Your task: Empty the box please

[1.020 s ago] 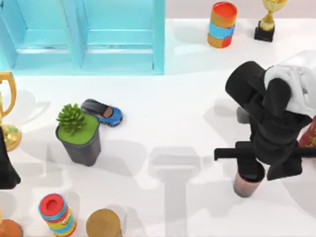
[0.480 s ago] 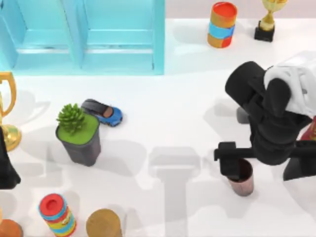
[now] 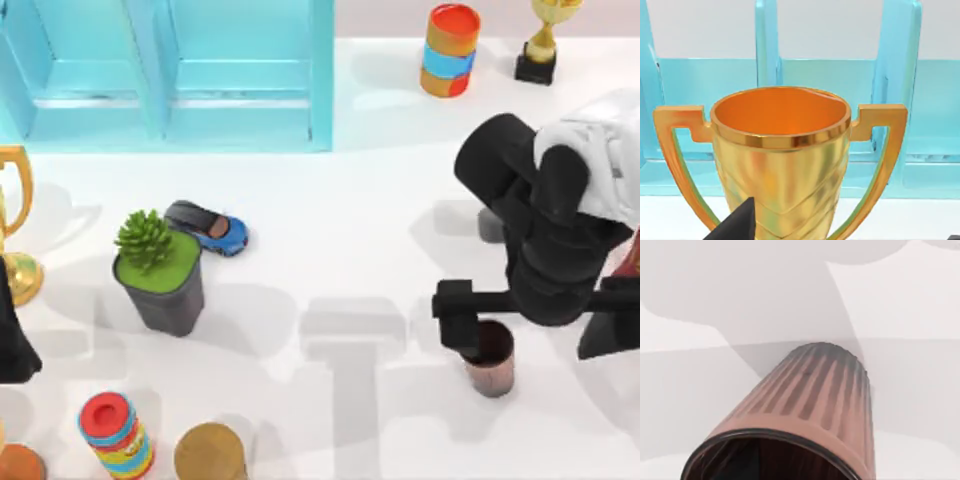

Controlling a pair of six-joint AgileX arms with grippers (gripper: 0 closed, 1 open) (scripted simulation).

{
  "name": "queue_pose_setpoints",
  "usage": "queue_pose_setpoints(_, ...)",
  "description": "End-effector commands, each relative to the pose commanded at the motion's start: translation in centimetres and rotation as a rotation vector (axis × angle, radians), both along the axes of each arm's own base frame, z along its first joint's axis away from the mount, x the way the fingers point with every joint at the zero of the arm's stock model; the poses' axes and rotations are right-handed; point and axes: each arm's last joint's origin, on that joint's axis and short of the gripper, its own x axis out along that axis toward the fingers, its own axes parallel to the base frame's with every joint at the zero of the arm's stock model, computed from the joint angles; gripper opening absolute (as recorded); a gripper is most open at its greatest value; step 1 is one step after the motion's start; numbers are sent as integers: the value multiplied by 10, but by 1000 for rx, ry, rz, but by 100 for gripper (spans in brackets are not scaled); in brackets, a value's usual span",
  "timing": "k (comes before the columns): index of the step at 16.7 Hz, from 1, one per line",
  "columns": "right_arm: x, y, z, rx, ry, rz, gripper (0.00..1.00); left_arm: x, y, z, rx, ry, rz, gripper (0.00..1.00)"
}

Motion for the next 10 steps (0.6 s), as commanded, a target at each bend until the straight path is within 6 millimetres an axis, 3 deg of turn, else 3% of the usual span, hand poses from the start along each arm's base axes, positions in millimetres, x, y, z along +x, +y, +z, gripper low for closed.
queue_pose_setpoints(8, -1, -1, 85, -5, 8, 0, 100, 0, 0, 0, 0, 0, 0, 100)
queue_pose_setpoints(10, -2, -3, 90, 0, 0, 0, 100, 0, 0, 0, 0, 0, 0, 100)
